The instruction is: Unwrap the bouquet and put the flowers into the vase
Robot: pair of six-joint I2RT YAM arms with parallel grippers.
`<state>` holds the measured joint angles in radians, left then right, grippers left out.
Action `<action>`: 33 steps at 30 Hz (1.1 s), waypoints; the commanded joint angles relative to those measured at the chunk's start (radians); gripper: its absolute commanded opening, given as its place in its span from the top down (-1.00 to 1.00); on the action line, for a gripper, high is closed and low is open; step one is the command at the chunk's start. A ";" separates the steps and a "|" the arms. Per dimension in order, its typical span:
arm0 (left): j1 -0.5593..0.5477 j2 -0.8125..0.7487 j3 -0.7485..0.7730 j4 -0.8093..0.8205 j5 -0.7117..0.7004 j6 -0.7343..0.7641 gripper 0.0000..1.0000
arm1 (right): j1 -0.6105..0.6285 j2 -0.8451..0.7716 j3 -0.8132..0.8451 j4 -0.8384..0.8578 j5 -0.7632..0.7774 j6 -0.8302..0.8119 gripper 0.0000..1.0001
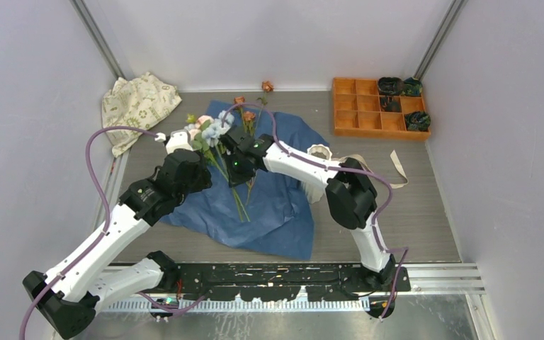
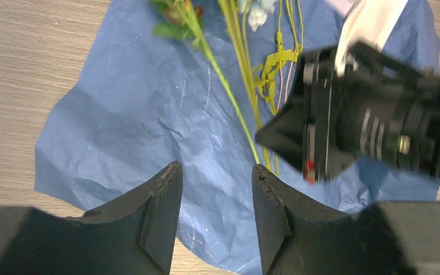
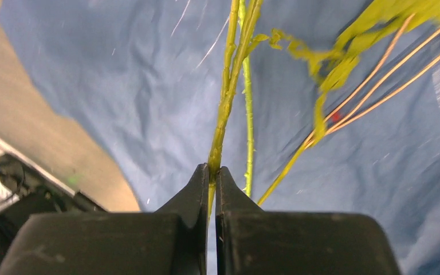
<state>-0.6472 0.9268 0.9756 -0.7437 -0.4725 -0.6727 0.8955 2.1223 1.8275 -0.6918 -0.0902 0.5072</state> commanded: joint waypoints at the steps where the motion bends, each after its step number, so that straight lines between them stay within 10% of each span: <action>1: 0.000 -0.002 0.011 0.055 -0.006 -0.004 0.02 | 0.065 -0.090 -0.073 0.010 0.002 0.011 0.94; 8: 0.001 -0.009 0.004 0.050 -0.004 -0.008 0.03 | 0.050 -0.108 -0.109 0.000 0.087 0.036 0.05; 25: 0.001 -0.033 -0.009 0.049 -0.015 -0.015 0.02 | -0.214 0.294 0.466 -0.234 0.239 -0.001 0.02; 33: 0.003 -0.002 -0.014 0.062 -0.011 -0.016 0.02 | -0.227 0.367 0.465 -0.180 0.207 0.009 0.01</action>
<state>-0.6472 0.9123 0.9627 -0.7311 -0.4706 -0.6769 0.6518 2.5233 2.2890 -0.8780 0.1307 0.5179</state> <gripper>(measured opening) 0.489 0.492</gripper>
